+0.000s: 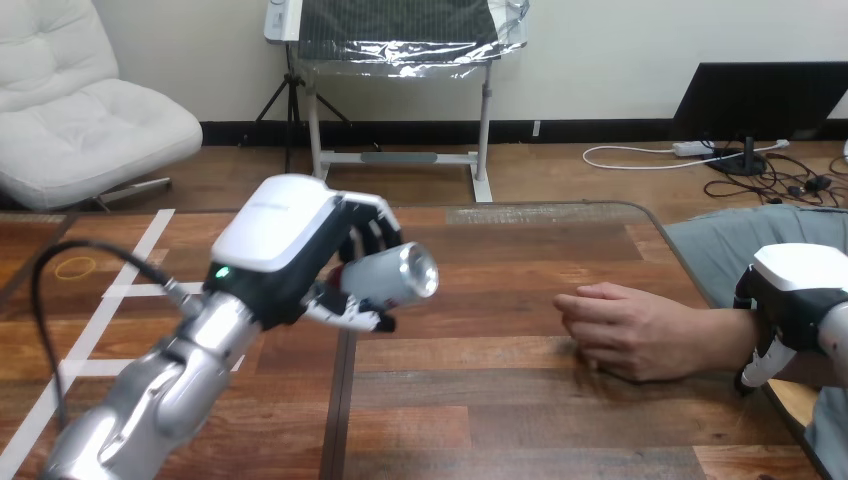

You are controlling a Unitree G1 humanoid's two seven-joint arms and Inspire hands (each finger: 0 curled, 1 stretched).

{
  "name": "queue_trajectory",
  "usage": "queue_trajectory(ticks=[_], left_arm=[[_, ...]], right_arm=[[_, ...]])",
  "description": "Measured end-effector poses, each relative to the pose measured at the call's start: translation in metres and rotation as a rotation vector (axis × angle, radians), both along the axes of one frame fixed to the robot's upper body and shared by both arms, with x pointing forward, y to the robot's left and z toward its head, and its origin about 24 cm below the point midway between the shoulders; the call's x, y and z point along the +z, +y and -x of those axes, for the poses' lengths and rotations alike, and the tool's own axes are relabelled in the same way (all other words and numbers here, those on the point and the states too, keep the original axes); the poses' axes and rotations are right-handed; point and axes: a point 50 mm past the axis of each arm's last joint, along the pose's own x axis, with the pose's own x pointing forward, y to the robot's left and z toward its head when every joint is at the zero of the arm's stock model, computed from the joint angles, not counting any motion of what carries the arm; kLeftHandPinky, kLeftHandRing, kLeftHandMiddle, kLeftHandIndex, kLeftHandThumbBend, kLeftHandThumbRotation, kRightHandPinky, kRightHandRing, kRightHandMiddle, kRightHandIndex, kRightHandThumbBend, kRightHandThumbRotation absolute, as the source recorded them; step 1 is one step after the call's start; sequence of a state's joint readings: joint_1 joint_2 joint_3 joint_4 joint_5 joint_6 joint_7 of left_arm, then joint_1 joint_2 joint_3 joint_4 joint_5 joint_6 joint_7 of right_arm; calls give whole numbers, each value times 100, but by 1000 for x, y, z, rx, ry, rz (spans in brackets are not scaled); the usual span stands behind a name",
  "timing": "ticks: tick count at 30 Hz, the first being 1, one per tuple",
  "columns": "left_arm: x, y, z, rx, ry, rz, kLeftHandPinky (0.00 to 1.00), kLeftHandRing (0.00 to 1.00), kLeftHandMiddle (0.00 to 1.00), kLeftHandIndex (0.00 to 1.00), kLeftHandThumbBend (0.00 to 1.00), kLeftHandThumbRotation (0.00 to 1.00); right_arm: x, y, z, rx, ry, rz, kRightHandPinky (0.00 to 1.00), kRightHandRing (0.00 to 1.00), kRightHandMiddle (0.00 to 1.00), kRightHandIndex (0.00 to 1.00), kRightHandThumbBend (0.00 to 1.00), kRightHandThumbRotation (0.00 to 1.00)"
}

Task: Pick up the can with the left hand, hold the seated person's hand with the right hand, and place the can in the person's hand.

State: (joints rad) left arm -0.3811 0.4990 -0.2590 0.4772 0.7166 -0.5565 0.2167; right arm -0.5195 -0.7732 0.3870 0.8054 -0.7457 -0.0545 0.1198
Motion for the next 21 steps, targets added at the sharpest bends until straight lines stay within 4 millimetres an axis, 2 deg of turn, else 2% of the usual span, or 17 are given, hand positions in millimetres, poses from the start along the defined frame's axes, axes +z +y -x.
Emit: queue_trajectory(ticks=[7, 21], left_arm=[[4, -10, -6, -18, 22, 6, 34, 39, 46, 49, 63, 0], [9, -38, -15, -79, 64, 58, 32, 38, 45, 49, 64, 0]], right_arm=[[3, 1, 2, 14, -18, -11, 17, 24, 35, 40, 75, 0], [17, 4, 3, 59, -75, -33, 18, 25, 34, 38, 74, 0]])
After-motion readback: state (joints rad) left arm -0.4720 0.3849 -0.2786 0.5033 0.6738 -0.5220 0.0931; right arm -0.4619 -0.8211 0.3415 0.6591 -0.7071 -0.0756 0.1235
